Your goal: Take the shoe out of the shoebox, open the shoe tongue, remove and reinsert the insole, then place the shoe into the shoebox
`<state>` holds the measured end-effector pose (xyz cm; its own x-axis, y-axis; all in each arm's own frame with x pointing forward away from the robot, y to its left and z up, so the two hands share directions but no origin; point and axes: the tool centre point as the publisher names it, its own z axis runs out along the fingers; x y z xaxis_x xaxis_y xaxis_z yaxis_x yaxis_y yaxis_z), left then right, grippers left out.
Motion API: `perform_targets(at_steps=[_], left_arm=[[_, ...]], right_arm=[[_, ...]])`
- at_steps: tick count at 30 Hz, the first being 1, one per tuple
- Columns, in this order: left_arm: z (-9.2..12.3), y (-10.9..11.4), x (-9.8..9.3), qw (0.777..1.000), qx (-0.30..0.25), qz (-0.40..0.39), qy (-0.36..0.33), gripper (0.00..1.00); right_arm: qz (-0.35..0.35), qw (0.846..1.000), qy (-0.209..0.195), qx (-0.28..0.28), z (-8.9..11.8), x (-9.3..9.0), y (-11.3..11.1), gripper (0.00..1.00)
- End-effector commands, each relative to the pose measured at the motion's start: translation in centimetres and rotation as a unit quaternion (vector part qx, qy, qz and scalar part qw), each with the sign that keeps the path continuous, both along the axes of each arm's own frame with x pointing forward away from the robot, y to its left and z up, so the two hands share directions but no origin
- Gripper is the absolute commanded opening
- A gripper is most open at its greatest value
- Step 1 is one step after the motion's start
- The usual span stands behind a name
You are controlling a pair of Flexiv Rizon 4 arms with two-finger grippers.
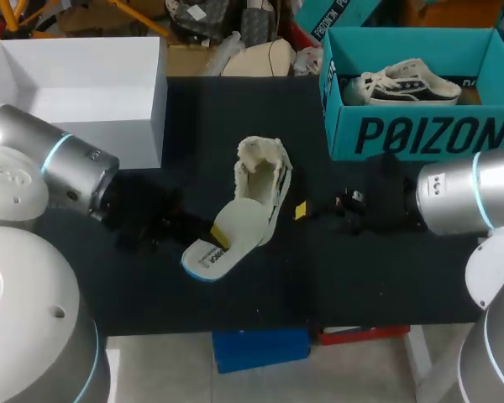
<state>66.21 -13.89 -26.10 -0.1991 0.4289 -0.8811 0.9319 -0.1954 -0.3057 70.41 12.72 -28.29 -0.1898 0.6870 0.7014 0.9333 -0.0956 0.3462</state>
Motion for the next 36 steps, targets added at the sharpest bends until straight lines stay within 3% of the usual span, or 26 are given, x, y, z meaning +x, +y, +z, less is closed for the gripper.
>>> perform_targets(at_steps=[1,8,10,17,36], left_arm=[[0.5,-0.2,0.0,0.999,0.043,-0.015,0.001,0.0],[-1.1,0.7,0.3,0.993,0.116,-0.029,0.011,0.0],[-2.1,1.0,0.9,0.989,0.142,-0.025,-0.018,0.0],[-4.6,0.4,2.4,0.996,0.089,0.003,0.0,0.0],[-7.6,-2.5,8.7,0.994,0.105,-0.022,-0.016,0.0]], right_arm=[[0.009,1.0,-0.001,0.003,1.4,-1.1,-2.0,1.0],[0.009,1.0,-0.001,0.003,1.4,-1.1,-2.0,1.0],[0.009,1.0,-0.001,0.003,1.4,-1.1,-2.0,1.0],[0.009,1.0,-0.001,0.003,1.4,-1.1,-2.0,1.0],[0.009,1.0,-0.001,0.003,1.4,-1.1,-2.0,1.0]])
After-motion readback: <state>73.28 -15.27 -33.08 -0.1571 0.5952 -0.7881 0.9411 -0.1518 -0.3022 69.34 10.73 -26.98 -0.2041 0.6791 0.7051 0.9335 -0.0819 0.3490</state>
